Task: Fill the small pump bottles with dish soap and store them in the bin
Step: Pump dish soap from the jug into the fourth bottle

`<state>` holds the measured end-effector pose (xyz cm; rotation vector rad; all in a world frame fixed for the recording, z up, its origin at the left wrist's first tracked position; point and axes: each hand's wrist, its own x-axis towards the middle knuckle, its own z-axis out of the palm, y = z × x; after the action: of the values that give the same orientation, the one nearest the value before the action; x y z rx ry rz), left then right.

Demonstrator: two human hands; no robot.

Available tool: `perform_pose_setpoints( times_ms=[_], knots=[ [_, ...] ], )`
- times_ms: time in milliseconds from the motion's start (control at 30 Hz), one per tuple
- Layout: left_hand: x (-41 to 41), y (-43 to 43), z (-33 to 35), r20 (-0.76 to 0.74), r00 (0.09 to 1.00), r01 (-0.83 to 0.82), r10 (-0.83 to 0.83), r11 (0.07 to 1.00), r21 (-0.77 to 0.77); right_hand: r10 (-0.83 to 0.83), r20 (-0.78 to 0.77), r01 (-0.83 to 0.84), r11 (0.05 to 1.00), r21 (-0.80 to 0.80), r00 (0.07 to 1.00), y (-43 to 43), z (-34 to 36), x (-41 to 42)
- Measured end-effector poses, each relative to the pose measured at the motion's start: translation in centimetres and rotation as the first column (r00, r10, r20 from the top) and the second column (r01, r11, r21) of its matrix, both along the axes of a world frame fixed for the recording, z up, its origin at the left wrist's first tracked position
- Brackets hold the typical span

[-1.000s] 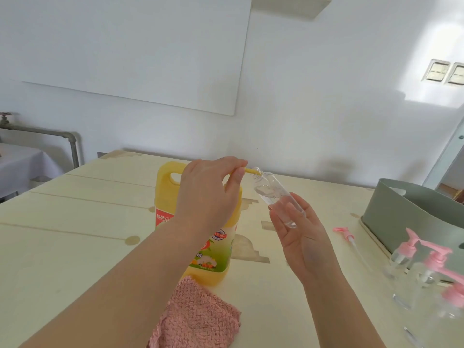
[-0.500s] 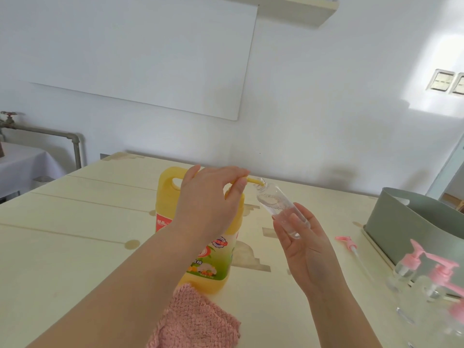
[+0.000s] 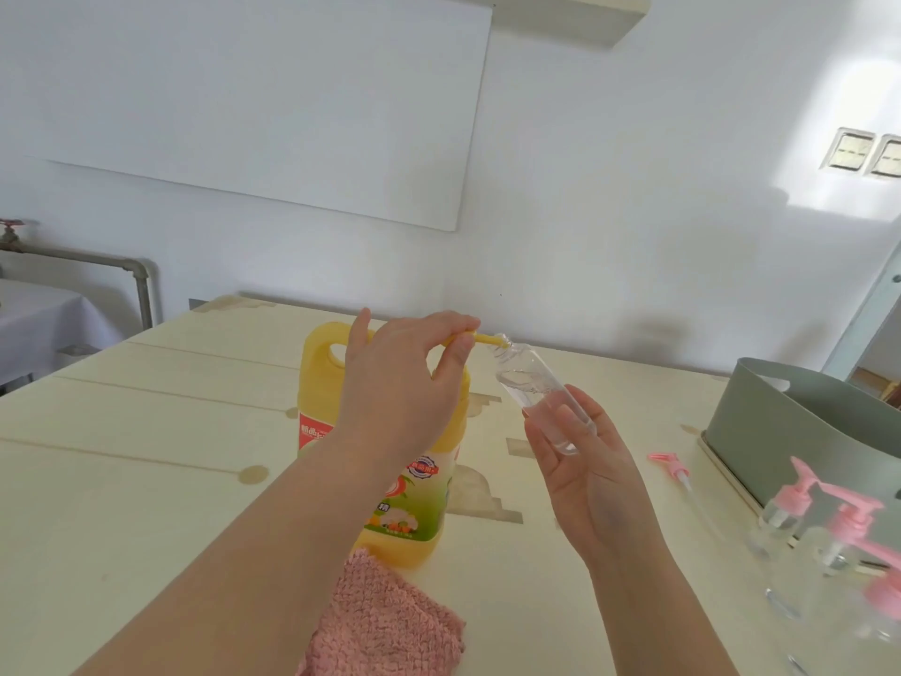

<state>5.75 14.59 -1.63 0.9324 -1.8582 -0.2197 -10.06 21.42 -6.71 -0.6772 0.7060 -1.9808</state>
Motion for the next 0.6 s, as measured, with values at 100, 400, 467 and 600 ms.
perform_pose_setpoints(
  times_ms=[100, 400, 467, 600],
  knots=[
    [-0.1, 0.2, -0.5, 0.005, 0.999, -0.035, 0.035, 0.999, -0.011, 0.006, 0.013, -0.006, 1.000, 0.005, 1.000, -0.2, -0.2, 0.0],
    [0.0, 0.5, -0.3, 0.102, 0.992, -0.082, 0.080, 0.997, 0.015, 0.010, 0.032, -0.010, 1.000, 0.007, 0.999, 0.1, -0.5, 0.2],
    [0.1, 0.5, 0.0, 0.102, 0.992, -0.077, 0.071, 0.996, 0.050, 0.013, 0.025, -0.013, 1.000, 0.013, 1.000, 0.2, -0.4, 0.3],
    [0.5, 0.7, 0.9, 0.040, 0.999, -0.012, 0.009, 0.997, 0.074, 0.015, 0.026, -0.015, 1.000, 0.011, 1.000, 0.4, 0.1, 0.2]
  ],
)
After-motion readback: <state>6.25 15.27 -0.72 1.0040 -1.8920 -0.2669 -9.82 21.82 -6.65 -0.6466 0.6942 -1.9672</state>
